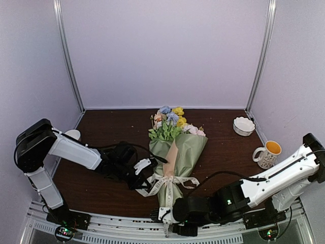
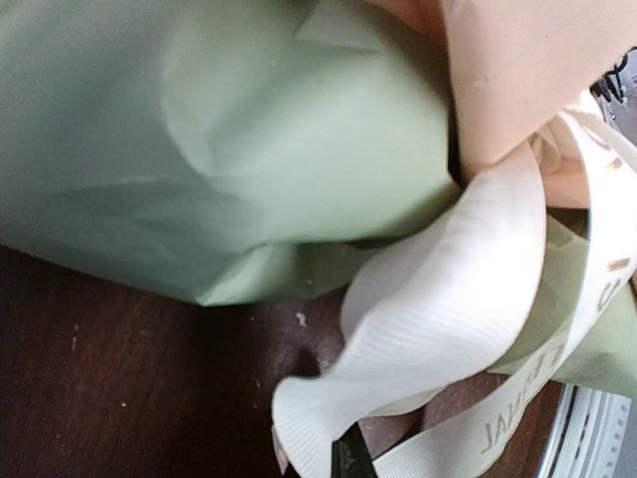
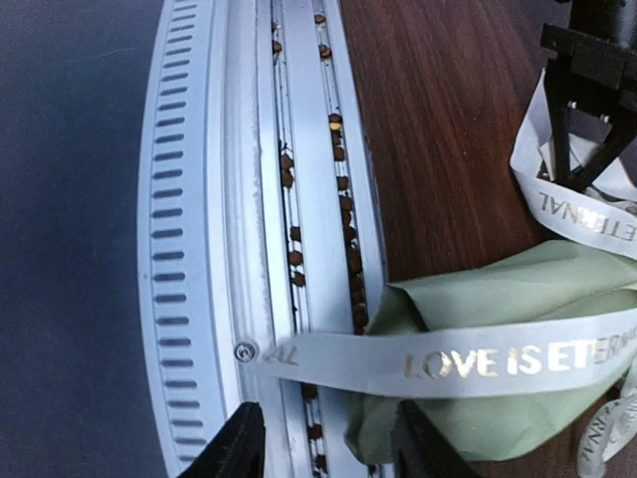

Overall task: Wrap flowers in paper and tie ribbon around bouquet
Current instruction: Adjust the ribbon on the folded bouquet.

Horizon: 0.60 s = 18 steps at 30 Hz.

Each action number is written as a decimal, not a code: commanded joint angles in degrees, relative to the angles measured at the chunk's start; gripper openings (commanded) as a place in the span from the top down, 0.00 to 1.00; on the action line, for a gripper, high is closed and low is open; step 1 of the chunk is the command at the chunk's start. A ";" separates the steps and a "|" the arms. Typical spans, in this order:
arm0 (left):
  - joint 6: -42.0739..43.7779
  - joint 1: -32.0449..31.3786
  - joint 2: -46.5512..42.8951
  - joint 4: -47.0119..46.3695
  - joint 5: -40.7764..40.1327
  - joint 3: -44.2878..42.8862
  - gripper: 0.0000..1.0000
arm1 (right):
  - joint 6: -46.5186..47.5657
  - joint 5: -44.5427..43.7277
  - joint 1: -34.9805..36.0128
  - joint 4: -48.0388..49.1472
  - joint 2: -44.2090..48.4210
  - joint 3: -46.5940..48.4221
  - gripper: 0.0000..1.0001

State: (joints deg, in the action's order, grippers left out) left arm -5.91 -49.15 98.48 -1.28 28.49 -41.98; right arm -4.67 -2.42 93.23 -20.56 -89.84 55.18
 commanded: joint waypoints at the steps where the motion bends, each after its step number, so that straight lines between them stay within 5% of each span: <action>1: 1.70 -0.16 0.25 1.46 -1.20 -1.95 1.00 | -7.23 -5.91 -2.73 3.67 11.51 -5.57 0.49; 9: 2.71 -0.21 -0.36 3.30 -1.90 -2.86 1.00 | -25.47 -7.55 -24.00 14.32 23.77 -21.88 0.41; 18: 2.81 -0.18 -0.57 3.41 -2.58 -2.85 1.00 | -23.18 -0.87 -30.45 17.36 15.68 -22.04 0.38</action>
State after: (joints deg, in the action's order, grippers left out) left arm -4.12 -49.15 98.48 1.72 26.74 -43.66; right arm -27.22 -6.81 65.54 -5.15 -70.57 31.75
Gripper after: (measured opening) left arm 0.012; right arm 0.615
